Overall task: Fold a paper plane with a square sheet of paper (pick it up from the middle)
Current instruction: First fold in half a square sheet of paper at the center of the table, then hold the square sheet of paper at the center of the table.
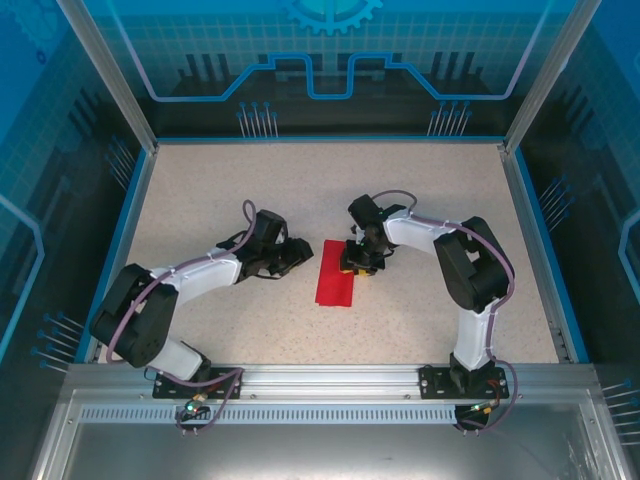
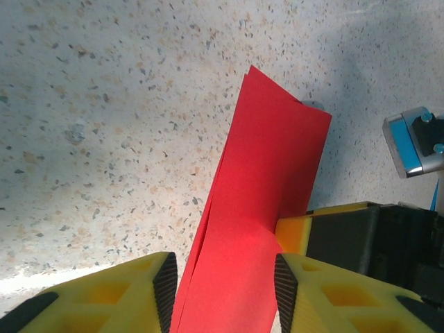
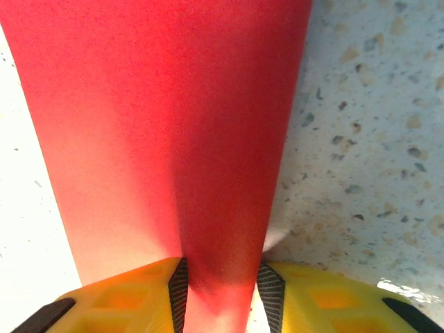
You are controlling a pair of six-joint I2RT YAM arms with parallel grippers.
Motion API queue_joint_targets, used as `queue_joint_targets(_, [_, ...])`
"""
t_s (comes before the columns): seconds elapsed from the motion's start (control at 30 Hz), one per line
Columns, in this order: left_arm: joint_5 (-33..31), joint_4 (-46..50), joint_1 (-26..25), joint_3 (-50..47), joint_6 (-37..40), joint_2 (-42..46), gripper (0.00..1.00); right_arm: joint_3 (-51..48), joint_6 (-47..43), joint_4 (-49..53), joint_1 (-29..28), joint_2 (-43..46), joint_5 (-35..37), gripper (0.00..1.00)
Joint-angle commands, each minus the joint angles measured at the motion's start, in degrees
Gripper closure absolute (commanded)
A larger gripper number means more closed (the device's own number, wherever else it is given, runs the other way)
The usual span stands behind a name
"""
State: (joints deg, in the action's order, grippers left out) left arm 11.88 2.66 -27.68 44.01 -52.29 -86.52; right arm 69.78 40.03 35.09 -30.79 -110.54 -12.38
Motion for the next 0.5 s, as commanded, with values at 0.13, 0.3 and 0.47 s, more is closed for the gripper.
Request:
queue_joint_targets(0.13, [5.8, -3.3, 0.3, 1.3, 1.0, -3.8, 0.63, -2.7, 4.3, 1.2, -0.8, -5.2, 5.1, 0.62])
queue_joint_targets(0.3, [8.0, -4.9, 0.1, 1.7, 1.7, -5.3, 0.68, -2.0, 4.1, 2.0, -0.8, -6.2, 5.1, 0.62])
queue_joint_targets(0.47, [9.5, -5.2, -1.0, 2.9, 2.5, -7.3, 0.7, -1.7, 4.3, 2.8, -0.8, -7.2, 5.6, 0.62])
